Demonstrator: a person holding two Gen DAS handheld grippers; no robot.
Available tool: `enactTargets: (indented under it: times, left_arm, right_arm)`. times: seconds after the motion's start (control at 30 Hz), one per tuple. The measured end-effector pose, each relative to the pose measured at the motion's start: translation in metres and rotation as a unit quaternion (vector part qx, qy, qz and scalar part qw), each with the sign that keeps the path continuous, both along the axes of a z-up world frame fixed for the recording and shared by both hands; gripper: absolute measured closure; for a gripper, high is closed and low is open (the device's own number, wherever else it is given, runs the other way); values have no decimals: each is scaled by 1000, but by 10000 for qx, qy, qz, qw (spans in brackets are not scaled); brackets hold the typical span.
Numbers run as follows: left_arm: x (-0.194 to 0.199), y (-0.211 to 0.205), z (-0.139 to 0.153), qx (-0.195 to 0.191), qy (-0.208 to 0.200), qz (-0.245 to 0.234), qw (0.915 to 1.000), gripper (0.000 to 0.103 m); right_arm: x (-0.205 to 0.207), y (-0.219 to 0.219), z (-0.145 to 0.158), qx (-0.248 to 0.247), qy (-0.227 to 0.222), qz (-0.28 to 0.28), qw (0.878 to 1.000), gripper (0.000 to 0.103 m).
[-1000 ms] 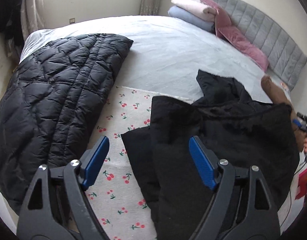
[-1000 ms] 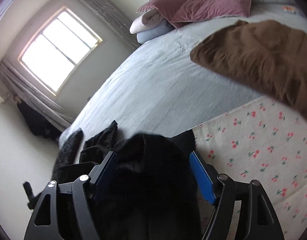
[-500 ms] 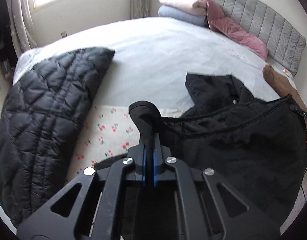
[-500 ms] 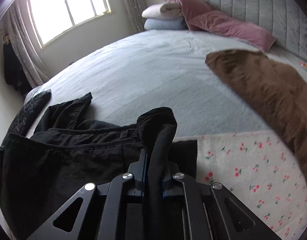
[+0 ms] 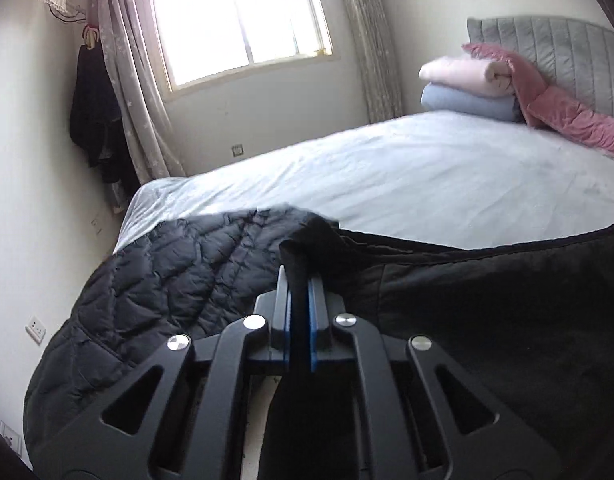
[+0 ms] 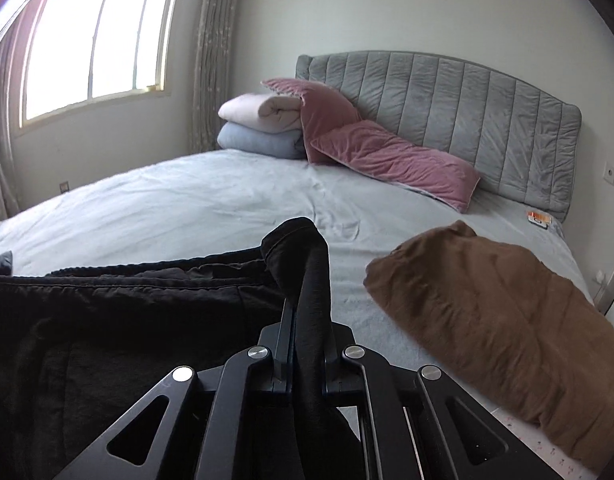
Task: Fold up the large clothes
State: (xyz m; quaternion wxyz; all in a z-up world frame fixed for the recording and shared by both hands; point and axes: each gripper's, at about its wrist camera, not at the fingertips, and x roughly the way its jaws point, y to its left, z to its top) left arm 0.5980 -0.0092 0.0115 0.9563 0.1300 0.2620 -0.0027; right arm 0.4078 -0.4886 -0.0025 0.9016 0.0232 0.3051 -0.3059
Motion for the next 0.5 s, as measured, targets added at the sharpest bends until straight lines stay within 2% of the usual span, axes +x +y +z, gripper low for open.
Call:
enactTargets:
  times: [0.07, 0.1, 0.13, 0.17, 0.2, 0.23, 0.27, 0.3, 0.33, 0.37, 0.4, 0.43, 0.5]
  left_arm:
    - [18, -4, -45, 536, 471, 216, 9972, 93]
    - [26, 0, -62, 813, 707, 578, 9925, 101]
    - [31, 7, -67, 829, 939, 820, 9887, 100]
    - [35, 21, -64, 560, 1050, 943, 9884, 99]
    - [34, 34, -54, 258, 1044, 1026, 9889, 97]
    - [30, 46, -42, -18, 1034, 1046, 9891, 96]
    - [26, 52, -29, -205, 1059, 976, 9894, 93]
    - [20, 50, -17, -337, 1090, 807, 9902, 83]
    - [11, 42, -4, -412, 1080, 553, 9918, 70]
    - [-2, 26, 8, -392, 1019, 300, 9936, 63]
    - [-13, 10, 15, -400, 983, 81, 9943, 47]
    - [-27, -12, 21, -511, 1028, -236, 9931, 38]
    - [-49, -62, 22, -1019, 1417, -962, 9799, 35]
  right_arm:
    - [16, -12, -46, 212, 518, -15, 9984, 94]
    - [19, -20, -64, 429, 769, -85, 9961, 94]
    - [23, -27, -74, 610, 967, -162, 9933, 90]
    - [20, -32, -73, 677, 938, -189, 9931, 88]
    - [16, -34, -67, 628, 861, -253, 9940, 81]
    - [11, -35, -59, 527, 799, -323, 9949, 67]
    - [4, -32, -48, 389, 707, -407, 9959, 59]
    - [-3, -25, -35, 375, 534, -309, 9974, 50]
    - [-9, -15, -22, 463, 367, -54, 9982, 47]
    - [-11, 0, -14, 558, 288, 237, 9977, 46]
    - [-8, 20, -9, 645, 302, 515, 9961, 42]
    - [-1, 40, -8, 760, 364, 793, 9933, 39]
    - [20, 90, -16, 1103, 573, 1528, 9804, 39]
